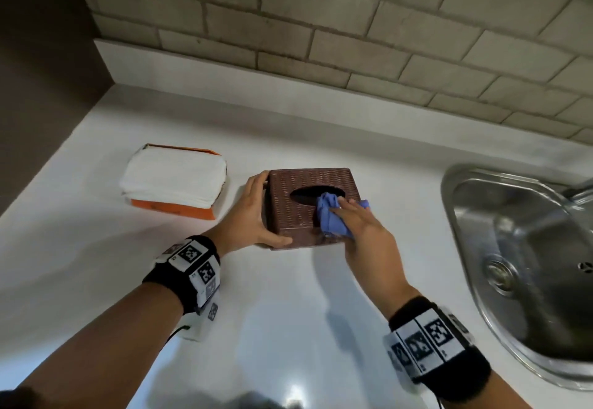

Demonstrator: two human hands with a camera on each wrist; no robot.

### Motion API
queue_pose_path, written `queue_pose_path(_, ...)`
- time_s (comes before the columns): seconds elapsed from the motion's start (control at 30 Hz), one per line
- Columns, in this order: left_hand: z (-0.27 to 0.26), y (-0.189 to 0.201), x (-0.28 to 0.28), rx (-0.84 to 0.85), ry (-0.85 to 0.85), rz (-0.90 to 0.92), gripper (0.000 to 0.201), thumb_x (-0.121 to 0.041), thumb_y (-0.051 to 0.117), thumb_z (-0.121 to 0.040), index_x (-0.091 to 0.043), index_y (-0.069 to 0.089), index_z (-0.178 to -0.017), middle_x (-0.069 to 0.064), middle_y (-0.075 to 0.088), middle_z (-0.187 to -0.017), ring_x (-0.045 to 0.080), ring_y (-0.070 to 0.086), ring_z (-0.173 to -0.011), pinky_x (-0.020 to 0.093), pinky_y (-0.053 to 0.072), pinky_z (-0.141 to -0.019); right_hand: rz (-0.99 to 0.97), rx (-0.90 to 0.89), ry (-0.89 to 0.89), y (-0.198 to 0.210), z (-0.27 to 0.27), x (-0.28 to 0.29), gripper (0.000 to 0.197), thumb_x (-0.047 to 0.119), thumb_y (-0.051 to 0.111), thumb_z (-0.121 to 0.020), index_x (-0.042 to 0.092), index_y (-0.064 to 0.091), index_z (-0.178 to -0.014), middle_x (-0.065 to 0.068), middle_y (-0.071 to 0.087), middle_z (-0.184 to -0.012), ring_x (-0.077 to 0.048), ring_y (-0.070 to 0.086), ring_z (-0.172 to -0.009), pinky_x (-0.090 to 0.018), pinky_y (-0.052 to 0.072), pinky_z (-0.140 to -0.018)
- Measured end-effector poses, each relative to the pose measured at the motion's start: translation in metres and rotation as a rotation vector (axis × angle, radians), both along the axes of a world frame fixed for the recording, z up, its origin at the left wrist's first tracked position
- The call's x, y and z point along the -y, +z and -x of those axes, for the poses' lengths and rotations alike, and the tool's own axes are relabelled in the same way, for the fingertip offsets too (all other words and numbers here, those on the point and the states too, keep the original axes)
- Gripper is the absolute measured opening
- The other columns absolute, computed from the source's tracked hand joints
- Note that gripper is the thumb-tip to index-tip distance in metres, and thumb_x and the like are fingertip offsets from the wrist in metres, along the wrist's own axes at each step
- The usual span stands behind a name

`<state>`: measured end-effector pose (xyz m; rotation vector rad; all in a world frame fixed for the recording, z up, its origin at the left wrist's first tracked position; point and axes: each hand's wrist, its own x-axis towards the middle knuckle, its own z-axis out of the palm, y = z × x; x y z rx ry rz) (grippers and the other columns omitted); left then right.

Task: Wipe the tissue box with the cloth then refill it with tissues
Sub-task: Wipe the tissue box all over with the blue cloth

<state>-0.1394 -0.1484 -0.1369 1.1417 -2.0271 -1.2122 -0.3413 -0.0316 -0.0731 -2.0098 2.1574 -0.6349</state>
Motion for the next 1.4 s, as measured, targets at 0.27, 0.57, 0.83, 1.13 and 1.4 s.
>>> queue_pose_path(0.27, 0.002, -0.006, 0.0, 0.01, 0.0, 0.026, 0.139, -0.039, 0.095, -0.043, -0.012, 0.011, -0.15, 0.003, 0.026, -0.145, 0.017, 0.032, -0.137, 0.038, 0.033, -0.116, 0.075, -0.002, 0.067, -0.007, -0.063, 0.009, 0.06, -0.018, 0.063, -0.062, 0.007, 0.066, -0.117, -0.016, 0.064, -0.125, -0.03, 0.061, -0.116, -0.041, 0.041, -0.103)
queue_pose_path(0.57, 0.0, 0.0, 0.002, 0.026, -0.006, 0.01, 0.134, -0.049, 0.09, -0.043, -0.022, 0.012, -0.149, -0.008, 0.023, -0.144, 0.016, 0.028, -0.139, 0.044, 0.032, -0.116, 0.027, 0.106, -0.252, 0.034, 0.071, 0.02, 0.015, 0.011, 0.06, -0.087, 0.02, 0.068, -0.096, 0.0, 0.063, -0.072, -0.027, 0.063, -0.072, -0.023, 0.037, -0.057)
queue_pose_path(0.83, 0.001, -0.001, 0.003, 0.013, -0.003, 0.05, 0.133, -0.049, 0.089, -0.043, -0.019, 0.014, -0.149, -0.005, 0.025, -0.143, 0.016, 0.031, -0.138, 0.041, 0.033, -0.116, -0.031, 0.216, -0.056, 0.015, 0.044, 0.047, 0.021, 0.009, 0.061, -0.089, 0.009, 0.068, -0.109, -0.008, 0.072, -0.093, -0.013, 0.058, -0.076, -0.001, 0.036, -0.061)
queue_pose_path(1.13, 0.002, -0.001, 0.006, 0.031, -0.022, 0.052, 0.133, -0.049, 0.087, -0.039, -0.021, 0.014, -0.147, -0.011, 0.026, -0.137, 0.014, 0.032, -0.134, 0.03, 0.033, -0.113, -0.018, 0.163, -0.001, 0.019, 0.05, 0.046, 0.008, 0.009, 0.065, -0.085, 0.01, 0.066, -0.077, 0.002, 0.058, -0.065, -0.013, 0.051, -0.059, -0.009, 0.035, -0.054)
queue_pose_path(1.4, 0.004, -0.002, 0.006, 0.045, -0.002, 0.051, 0.134, -0.048, 0.088, -0.038, -0.02, 0.016, -0.147, -0.006, 0.027, -0.139, 0.012, 0.031, -0.134, 0.034, 0.034, -0.114, 0.054, 0.216, -0.06, 0.01, 0.032, 0.04, 0.018, 0.004, 0.068, -0.08, 0.005, 0.071, -0.098, -0.006, 0.055, -0.096, -0.011, 0.046, -0.08, -0.008, 0.033, -0.071)
